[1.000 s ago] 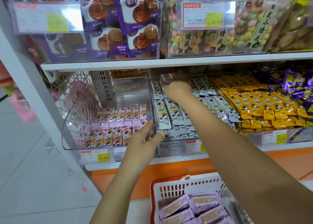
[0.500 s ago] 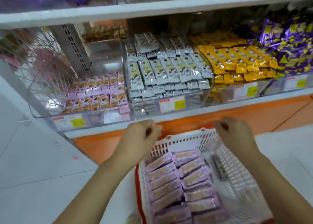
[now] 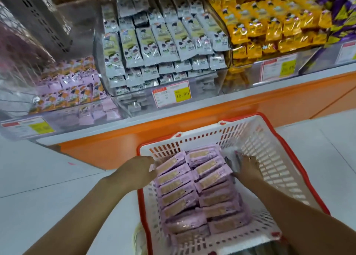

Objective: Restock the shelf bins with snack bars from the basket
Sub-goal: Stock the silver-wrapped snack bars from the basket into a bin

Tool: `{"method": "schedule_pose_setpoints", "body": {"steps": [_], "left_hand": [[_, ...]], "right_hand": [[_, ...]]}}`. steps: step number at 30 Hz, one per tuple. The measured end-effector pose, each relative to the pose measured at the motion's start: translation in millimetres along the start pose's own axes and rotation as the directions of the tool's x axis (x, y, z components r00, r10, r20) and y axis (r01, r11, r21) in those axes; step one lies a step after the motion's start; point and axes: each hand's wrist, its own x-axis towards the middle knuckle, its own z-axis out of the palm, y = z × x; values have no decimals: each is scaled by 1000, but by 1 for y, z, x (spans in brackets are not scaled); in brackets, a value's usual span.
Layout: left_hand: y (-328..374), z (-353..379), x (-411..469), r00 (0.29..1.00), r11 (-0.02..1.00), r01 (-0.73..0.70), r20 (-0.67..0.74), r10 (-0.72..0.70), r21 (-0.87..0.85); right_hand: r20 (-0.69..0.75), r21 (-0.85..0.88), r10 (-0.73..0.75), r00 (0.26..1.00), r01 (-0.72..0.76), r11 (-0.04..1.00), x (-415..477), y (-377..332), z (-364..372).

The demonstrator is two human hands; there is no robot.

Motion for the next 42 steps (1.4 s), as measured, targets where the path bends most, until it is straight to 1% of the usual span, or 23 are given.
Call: {"method": "schedule_pose_setpoints", "body": {"steps": [2,4,7,8,10,12,15,17,18,22,25,27,29,31,34,36,37,39,40,42], "left_hand": [[-1,4,8,999,999,12,40,-13,32],[-3,7,14,998,999,18,54,-20,34],[-7,7,19,998,1000,18,60,-19,18],[-7,7,21,998,1000,15,61,-16,17],[-9,7,23,998,1000,18,62,-19,12],[-10,8,24,998,1000,17,62,-17,7],[-11,11,24,998,1000,14,55,-14,-1],[-10,12,23,999,1000,18,42,-18,-14],[-10,13,22,999,1000,22,38,-21,-20],[-8,13,21,999,999,34,42,-33,-31],[-7,13,22,997,999,41,64,-39,-30],[-5,13,22,996,999,44,81,-43,-13],[-2,11,21,994,999,33,105,-32,-5],[4,6,18,994,1000,2,110,-1,-12],[10,-2,12,996,996,-67,61,70,-53],[14,-5,9,992,982,-122,14,126,-147],[18,-7,5,989,969,-148,-8,150,-198],[28,-13,-4,981,933,-196,-51,189,-302],[35,-15,-9,976,907,-219,-74,207,-360],[47,-20,-21,966,843,-259,-106,237,-472]], "right_hand": [[21,34,55,998,-56,998,3,-3,9],[12,61,73,997,-74,995,3,-9,14],[-6,199,126,992,-122,972,1,-17,18],[-22,208,136,991,-128,970,2,-16,21],[-80,182,123,989,-106,978,3,-13,25],[-95,157,117,988,-102,982,1,-12,27],[-74,1,85,994,-85,996,4,-8,27],[-42,-126,55,998,-60,990,9,-6,28],[-29,-159,55,998,-59,985,12,-6,27],[-35,-154,55,998,-60,986,14,-7,24],[-16,-39,-3,1000,2,999,8,-4,27],[3,4,8,1000,-8,1000,5,-3,28],[70,88,101,992,-107,990,2,-2,21],[160,222,167,973,-200,954,0,0,11],[264,343,173,949,-260,903,-13,-1,-16],[283,466,159,946,-281,839,-29,-4,-40],[281,514,139,950,-271,814,-41,-7,-54],[250,612,45,967,-194,767,-67,-18,-85],[201,692,-11,980,-134,710,-83,-25,-99],[75,829,-64,995,-26,559,-118,-47,-130]]}}
